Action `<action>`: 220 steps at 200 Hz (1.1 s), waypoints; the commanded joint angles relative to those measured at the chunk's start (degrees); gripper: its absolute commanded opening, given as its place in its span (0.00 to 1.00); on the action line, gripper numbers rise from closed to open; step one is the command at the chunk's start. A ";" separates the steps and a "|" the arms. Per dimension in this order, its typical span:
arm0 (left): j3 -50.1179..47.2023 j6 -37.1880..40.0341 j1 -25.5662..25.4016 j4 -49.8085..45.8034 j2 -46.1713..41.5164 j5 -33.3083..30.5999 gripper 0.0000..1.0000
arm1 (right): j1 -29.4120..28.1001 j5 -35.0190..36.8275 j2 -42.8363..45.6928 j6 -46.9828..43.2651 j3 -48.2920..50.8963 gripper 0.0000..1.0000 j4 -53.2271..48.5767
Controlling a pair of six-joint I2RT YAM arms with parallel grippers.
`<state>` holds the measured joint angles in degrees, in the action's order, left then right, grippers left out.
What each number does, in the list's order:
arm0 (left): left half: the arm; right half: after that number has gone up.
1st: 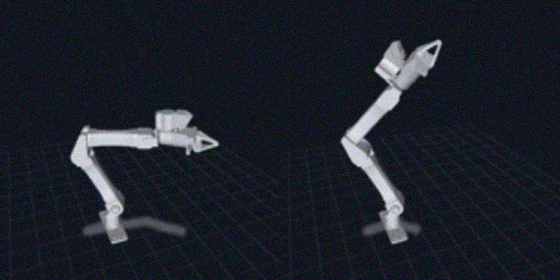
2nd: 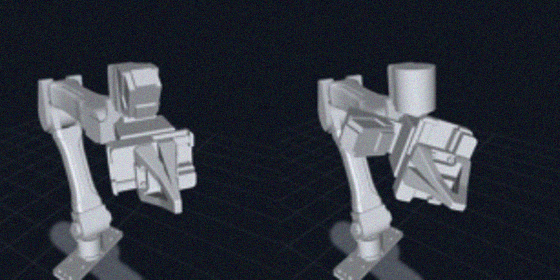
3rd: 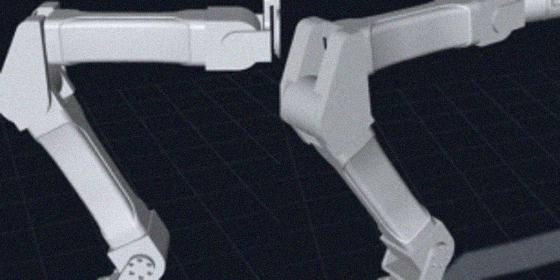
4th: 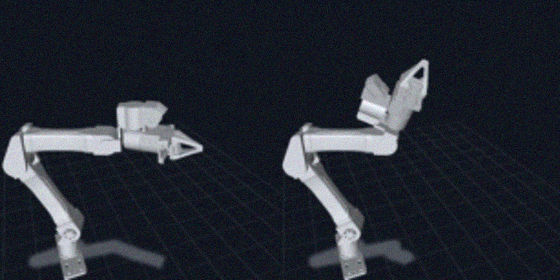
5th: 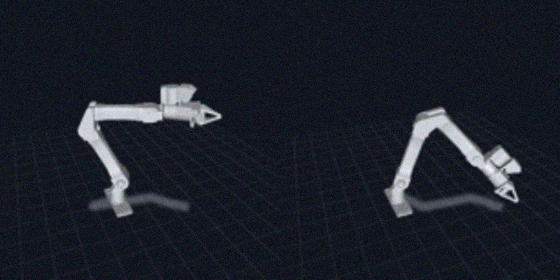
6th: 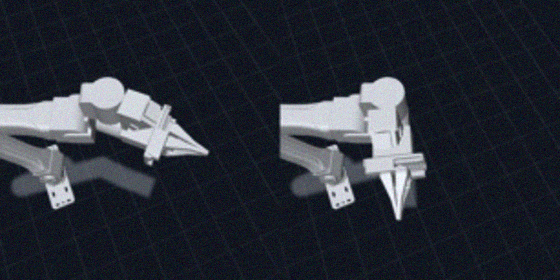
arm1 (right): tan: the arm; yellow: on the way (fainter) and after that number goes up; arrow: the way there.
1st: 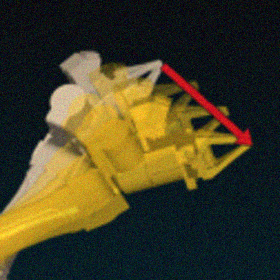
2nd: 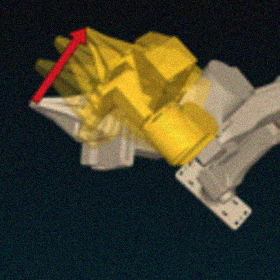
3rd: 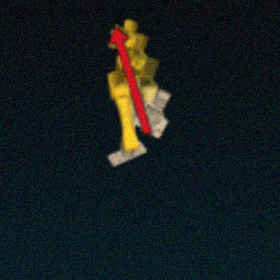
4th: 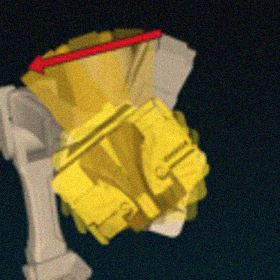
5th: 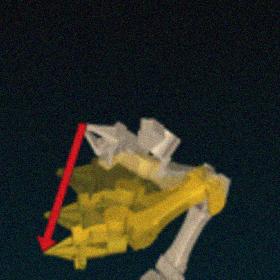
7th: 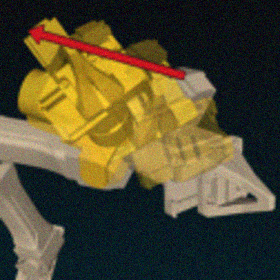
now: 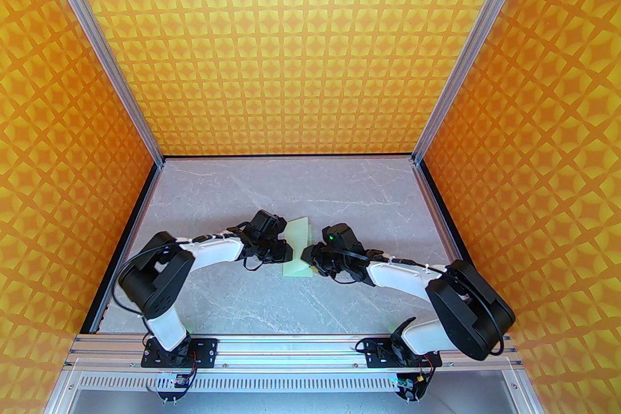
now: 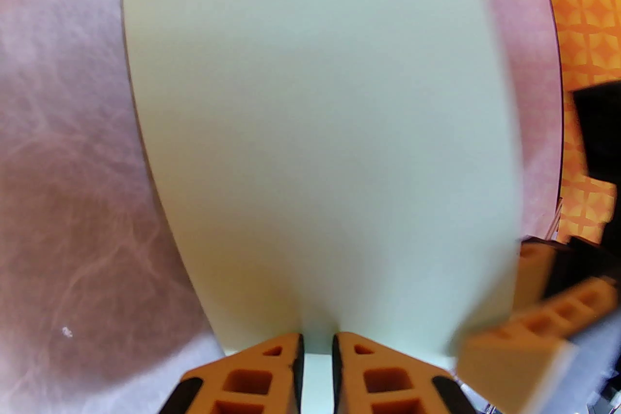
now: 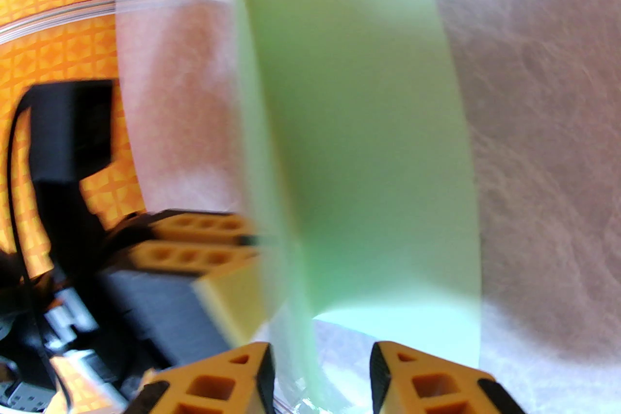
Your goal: Fold a paper plane with a square sheet of paper (fold left side to right side)
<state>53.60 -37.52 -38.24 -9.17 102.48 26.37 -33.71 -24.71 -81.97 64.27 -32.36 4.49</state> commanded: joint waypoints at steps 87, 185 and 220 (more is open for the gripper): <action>-0.20 -0.70 0.16 1.30 -1.11 1.67 0.21 | 0.05 -2.03 -5.80 0.81 -3.88 0.37 5.03; -4.57 -1.35 4.33 1.40 -6.92 1.57 0.27 | 0.05 -1.52 -11.32 1.14 -7.43 0.38 6.93; -7.27 -1.88 4.53 3.52 -9.56 1.80 0.35 | 0.05 -1.42 -12.70 1.03 -8.47 0.39 6.77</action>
<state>48.40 -38.61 -34.04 -7.84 94.89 27.20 -33.71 -26.59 -93.30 64.95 -39.09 10.52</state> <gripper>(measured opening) 0.330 0.381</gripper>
